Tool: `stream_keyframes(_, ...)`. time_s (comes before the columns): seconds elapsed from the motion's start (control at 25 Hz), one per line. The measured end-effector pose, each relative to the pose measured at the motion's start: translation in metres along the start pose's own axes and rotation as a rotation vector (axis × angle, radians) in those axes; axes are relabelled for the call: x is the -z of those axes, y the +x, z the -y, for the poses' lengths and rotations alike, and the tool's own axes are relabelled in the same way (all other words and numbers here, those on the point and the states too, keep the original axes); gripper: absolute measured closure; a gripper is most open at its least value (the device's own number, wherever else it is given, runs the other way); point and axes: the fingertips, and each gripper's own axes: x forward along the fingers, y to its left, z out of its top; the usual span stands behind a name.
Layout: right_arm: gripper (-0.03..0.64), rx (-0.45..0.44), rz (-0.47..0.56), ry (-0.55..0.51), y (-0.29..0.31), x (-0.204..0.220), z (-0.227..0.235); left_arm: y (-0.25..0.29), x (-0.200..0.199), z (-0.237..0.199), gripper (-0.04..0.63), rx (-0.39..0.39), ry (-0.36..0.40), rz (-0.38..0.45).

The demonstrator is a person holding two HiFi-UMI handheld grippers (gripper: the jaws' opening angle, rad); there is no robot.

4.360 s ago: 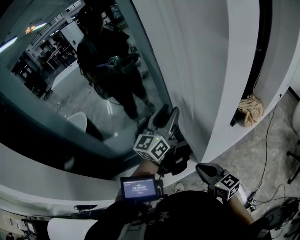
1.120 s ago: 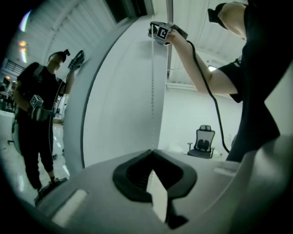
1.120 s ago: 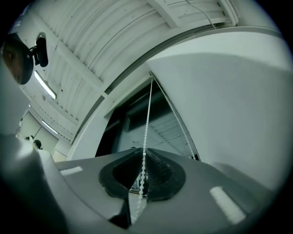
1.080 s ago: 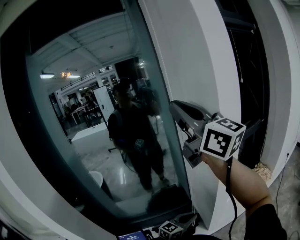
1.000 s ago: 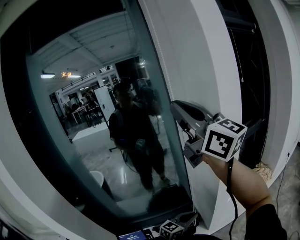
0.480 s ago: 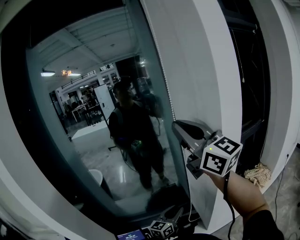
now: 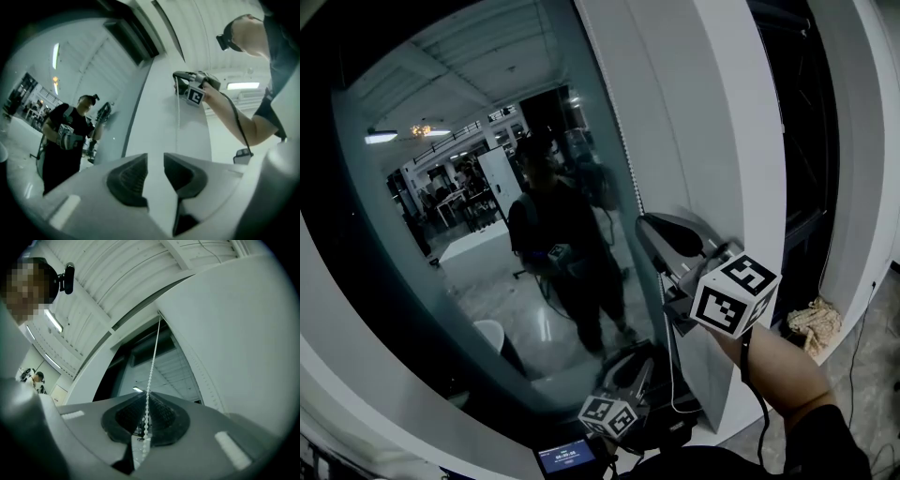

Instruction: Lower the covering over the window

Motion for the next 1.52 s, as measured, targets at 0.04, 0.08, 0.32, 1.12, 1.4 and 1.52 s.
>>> stream_keyframes(0.04, 0.598, -0.024, 0.006, 0.015, 0.001, 0.000, -0.002, 0.003, 0.001, 0.001, 0.489, 0.008, -0.019, -0.002)
stream_keyframes(0.08, 0.597, -0.057, 0.008, 0.030, 0.004, 0.001, -0.007, 0.005, 0.001, 0.004, 0.499, 0.005, -0.036, -0.007)
stream_keyframes(0.32, 0.598, -0.126, -0.032, 0.029, 0.006, 0.031, -0.015, 0.019, -0.006, 0.058, 0.359, 0.211, -0.127, -0.014)
stream_keyframes(1.12, 0.582, -0.027, 0.008, -0.092, 0.012, 0.047, -0.017, 0.031, -0.015, -0.011, 0.595, 0.139, -0.313, 0.035)
stream_keyframes(1.4, 0.523, 0.372, 0.108, -0.334, -0.032, 0.055, 0.021, 0.006, -0.024, -0.032, 0.595, 0.372, -0.595, 0.079)
stream_keyframes(1.52, 0.500, 0.518, 0.124, -0.447, -0.039, 0.053, 0.034, -0.003, -0.027, -0.040, 0.595, 0.453, -0.696, 0.092)
